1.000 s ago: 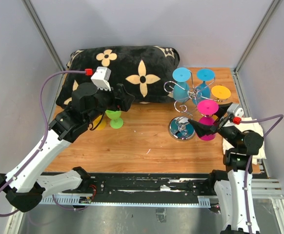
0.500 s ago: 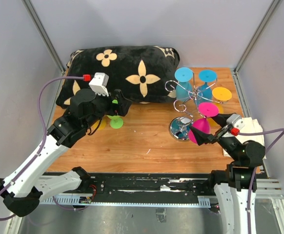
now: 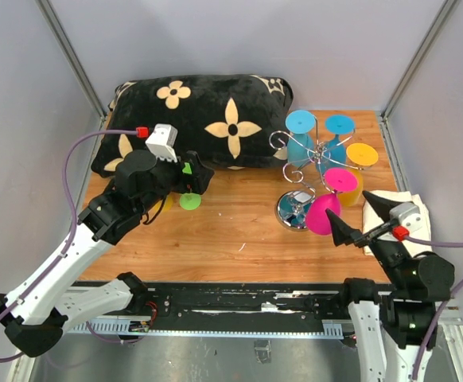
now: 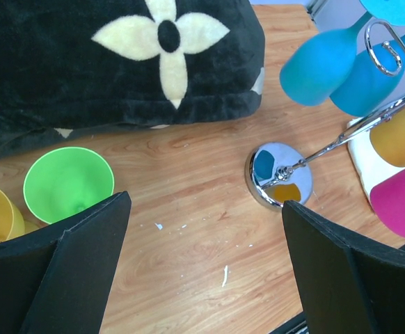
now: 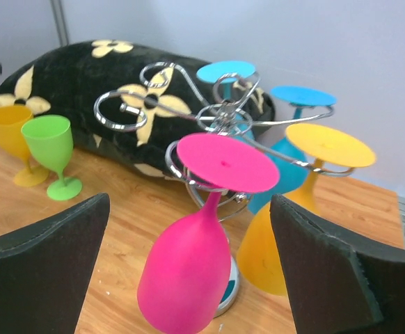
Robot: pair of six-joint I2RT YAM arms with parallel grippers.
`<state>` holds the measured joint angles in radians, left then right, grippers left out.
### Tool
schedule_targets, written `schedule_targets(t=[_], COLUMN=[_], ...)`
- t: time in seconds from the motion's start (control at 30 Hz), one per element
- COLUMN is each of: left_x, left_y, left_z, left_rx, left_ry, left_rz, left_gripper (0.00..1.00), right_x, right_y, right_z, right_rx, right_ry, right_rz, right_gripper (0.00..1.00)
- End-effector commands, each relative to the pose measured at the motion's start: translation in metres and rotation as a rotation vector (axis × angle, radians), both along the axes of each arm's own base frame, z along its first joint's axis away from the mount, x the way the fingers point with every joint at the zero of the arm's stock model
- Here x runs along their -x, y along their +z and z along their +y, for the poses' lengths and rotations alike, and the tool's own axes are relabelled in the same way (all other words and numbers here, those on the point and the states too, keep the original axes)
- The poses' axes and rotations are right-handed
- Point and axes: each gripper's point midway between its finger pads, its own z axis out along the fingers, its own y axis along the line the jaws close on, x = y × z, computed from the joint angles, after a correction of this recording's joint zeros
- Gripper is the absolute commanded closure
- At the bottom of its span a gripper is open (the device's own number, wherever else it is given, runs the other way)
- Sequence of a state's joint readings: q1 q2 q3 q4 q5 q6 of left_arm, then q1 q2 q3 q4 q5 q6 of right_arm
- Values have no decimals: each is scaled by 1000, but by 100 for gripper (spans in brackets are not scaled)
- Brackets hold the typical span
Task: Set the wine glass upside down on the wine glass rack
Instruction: Adjust the wine rack at the center of the board.
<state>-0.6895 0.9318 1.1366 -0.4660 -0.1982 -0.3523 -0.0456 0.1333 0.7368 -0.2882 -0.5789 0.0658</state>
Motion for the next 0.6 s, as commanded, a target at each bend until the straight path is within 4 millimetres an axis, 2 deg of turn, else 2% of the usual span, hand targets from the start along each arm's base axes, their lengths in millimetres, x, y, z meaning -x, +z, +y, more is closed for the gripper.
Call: schedule_targets(t=[0.0,0.17,0.4,0.5,0.57], left_x=[1,6,17,20,22], left_y=[6,5,-1,-6,-8], left_z=[7,17,31,36,39], left_rx=[-1,-29,-45,-42,-35], left_ry=[20,35,52,66,76], left_rz=[-33,-35,-37,-32,-30], left_gripper=[5,5,5,5,5], right_x=[6,-2,-4,-17,-29], right_y=[13,26,52,65,71], right_z=[-23,-27,-25,-29,-22], right_rx=[-99,-149,99,84,18], right_ry=[-147,-181,-142,-206,-218], right_rz=[85,255,304,333,361], right_gripper=[2,1,1,1,2])
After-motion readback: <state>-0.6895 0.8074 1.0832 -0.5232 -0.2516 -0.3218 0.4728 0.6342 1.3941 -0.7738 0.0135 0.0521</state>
